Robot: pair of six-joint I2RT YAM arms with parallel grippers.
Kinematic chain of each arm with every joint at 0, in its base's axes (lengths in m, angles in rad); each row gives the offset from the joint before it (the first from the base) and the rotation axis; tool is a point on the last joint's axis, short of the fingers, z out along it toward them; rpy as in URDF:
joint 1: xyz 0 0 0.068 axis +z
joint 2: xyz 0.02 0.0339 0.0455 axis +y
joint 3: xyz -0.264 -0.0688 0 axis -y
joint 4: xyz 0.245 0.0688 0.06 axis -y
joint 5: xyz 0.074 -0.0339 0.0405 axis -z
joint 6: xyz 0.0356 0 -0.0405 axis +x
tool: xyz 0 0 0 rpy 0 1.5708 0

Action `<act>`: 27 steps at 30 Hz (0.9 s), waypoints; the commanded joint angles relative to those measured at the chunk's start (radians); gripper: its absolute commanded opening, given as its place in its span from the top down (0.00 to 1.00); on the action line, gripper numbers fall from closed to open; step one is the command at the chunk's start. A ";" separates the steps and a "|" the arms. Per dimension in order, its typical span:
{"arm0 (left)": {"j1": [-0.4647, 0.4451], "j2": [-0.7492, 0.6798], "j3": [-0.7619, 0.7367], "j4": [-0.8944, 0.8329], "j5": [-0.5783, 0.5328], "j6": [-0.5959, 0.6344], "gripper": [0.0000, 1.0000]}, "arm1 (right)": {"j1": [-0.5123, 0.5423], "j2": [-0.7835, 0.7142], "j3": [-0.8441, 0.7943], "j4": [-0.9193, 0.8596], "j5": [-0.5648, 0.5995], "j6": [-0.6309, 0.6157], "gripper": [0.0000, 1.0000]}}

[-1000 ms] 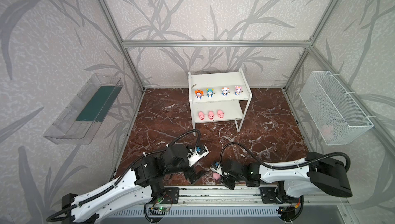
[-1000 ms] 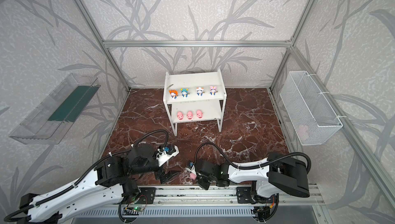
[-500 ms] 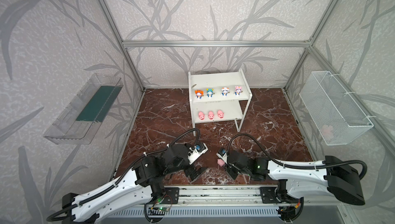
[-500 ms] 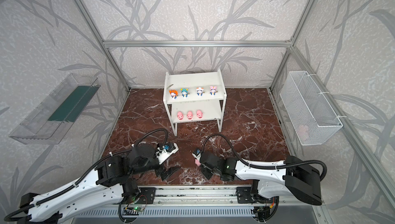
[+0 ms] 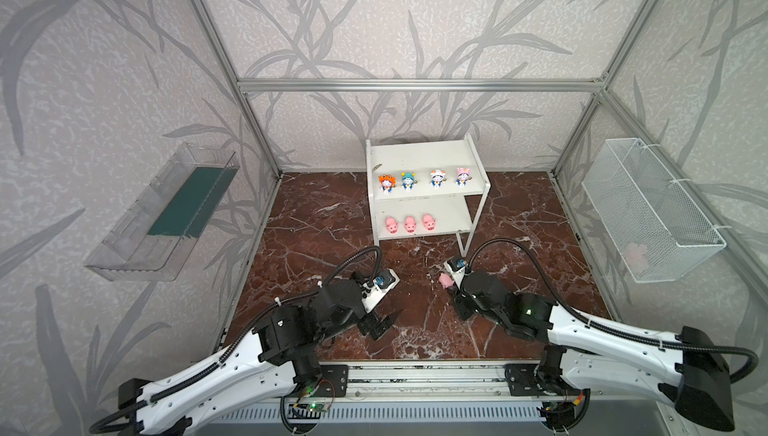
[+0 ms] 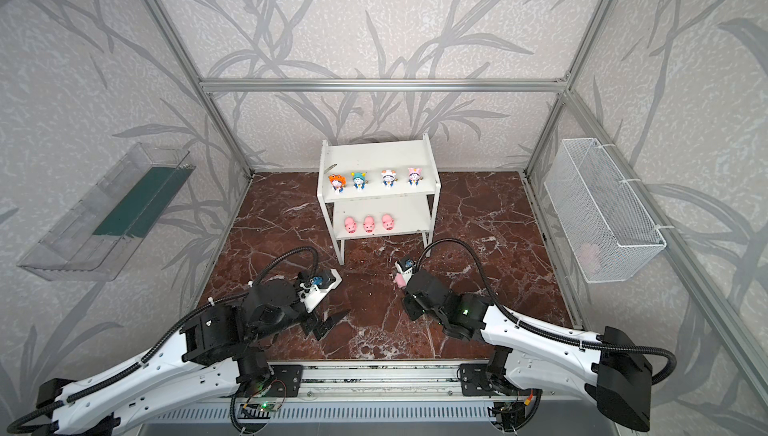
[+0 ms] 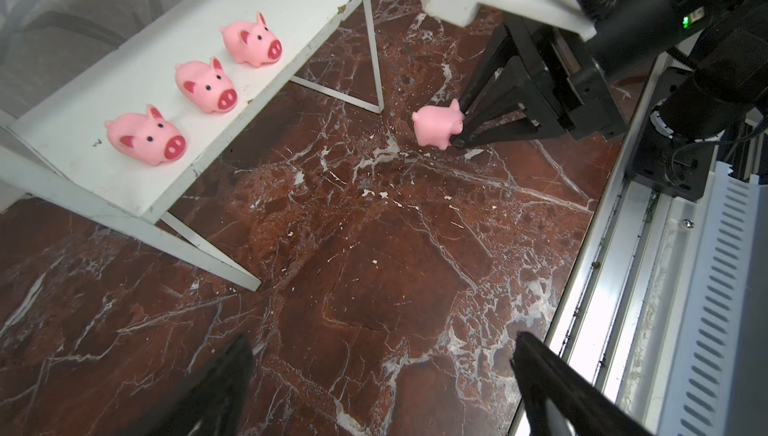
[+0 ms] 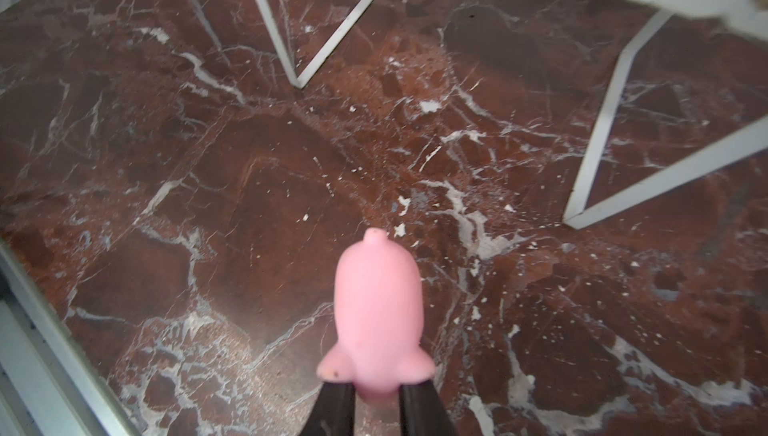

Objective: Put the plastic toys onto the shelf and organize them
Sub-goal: 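Carry the pink pig with the right gripper to the lower shelf tier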

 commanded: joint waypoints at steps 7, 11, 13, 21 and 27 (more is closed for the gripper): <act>-0.004 0.002 0.017 0.104 -0.042 0.028 0.01 | -0.129 0.023 0.095 0.044 0.012 -0.040 0.80; -0.004 0.009 0.019 0.102 -0.059 0.031 0.01 | -0.164 0.080 0.145 0.073 -0.006 -0.057 0.80; -0.003 0.003 0.016 0.097 -0.069 0.034 0.01 | -0.177 0.106 0.168 0.089 -0.007 -0.063 0.80; -0.002 -0.010 0.010 0.090 -0.084 0.047 0.01 | -0.211 0.195 0.256 0.129 0.000 -0.083 0.80; -0.003 0.008 0.015 0.069 -0.091 0.057 0.01 | -0.236 0.252 0.289 0.144 0.003 -0.087 0.80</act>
